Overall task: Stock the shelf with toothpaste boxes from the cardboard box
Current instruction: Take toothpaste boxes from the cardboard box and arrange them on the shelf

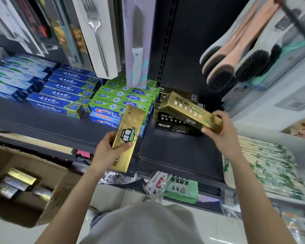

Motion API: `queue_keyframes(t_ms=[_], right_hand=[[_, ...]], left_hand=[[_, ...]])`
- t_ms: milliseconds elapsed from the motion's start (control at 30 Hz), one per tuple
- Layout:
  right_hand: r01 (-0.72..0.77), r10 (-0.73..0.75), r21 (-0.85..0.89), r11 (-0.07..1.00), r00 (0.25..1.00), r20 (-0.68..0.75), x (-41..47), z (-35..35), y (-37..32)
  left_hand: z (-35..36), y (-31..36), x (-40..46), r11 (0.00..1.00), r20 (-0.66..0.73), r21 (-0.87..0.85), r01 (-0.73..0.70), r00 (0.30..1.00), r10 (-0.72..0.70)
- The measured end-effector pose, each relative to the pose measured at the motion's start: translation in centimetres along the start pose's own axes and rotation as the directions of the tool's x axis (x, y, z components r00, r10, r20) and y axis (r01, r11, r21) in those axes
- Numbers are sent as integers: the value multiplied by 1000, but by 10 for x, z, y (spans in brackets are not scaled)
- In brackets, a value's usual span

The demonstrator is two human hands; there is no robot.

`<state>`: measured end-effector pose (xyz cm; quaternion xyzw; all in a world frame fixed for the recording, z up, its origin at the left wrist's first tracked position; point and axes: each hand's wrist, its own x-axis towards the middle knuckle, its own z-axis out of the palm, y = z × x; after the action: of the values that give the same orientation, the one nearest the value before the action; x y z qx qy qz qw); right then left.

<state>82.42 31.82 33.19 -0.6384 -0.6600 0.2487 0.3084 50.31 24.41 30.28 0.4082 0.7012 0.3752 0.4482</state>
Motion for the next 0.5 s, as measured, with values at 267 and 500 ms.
queue_keyframes(t_ms=[267,500], right_hand=[[-15,3,-137,990,996,-87,51,36,20],[-109,28,-252,962,952,-305,72,60,18]], left_hand=[[3,5,-1,999,-3,19,-40,999,40],[3,2,0,997,5,38,-66,998,66]])
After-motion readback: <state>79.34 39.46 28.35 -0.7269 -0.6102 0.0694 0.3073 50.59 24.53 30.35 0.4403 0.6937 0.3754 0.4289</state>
